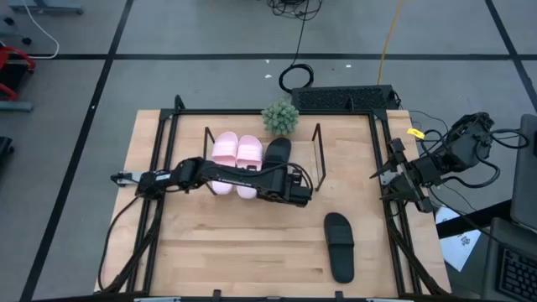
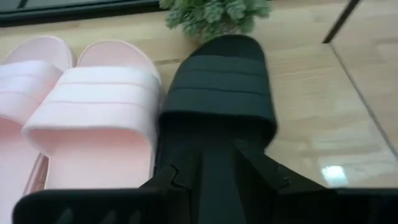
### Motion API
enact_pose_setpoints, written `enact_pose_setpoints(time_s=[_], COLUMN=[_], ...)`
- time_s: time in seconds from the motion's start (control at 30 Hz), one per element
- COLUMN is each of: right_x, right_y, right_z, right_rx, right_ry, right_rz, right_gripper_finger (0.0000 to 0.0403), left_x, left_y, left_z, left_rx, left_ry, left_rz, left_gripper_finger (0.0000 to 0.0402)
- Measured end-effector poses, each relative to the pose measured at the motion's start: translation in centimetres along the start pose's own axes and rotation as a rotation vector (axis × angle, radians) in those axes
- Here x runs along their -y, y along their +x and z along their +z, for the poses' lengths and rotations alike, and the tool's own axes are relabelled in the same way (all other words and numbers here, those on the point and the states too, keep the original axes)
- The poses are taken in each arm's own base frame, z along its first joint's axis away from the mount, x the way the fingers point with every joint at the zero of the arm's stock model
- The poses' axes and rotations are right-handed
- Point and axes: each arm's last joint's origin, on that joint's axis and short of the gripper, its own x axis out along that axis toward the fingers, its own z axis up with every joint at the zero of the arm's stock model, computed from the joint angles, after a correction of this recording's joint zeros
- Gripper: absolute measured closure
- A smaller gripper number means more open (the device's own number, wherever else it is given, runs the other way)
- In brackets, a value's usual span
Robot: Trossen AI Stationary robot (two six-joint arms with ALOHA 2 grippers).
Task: Pick and place slides into the shelf
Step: Put the black slide on the shelf
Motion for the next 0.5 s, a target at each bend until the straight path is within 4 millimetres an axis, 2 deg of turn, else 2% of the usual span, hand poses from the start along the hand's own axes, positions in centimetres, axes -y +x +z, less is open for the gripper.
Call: enact_pose_setpoints(time_s=[0.2,0.37,0.5], right_x=[-0.2,-1.1,-2.4], right_y=[0.2,1.0,2.9], right_z=[-0.3,-1.2,-2.5], right_rx=[-0.038,-0.154,-0.2], right_ry=[0.03,0.077,0.13], right_rz=[0.026,0.214,0.366], right_gripper_finger=[0.0156,0.0156,0.0156], left_x=[0.2,-0.3,-1.1], left_y=[-2.8,-6.2,-9.4], left_z=[-1.4,-4.0,-6.5], left_rx=[-0.027,-0.042,-0.034], left_ry=[0.118,0.261,0.324], left_rz=[-0.081,-0.163,-0.24], left_gripper_finger=[0.0314,0.0314,0.0314])
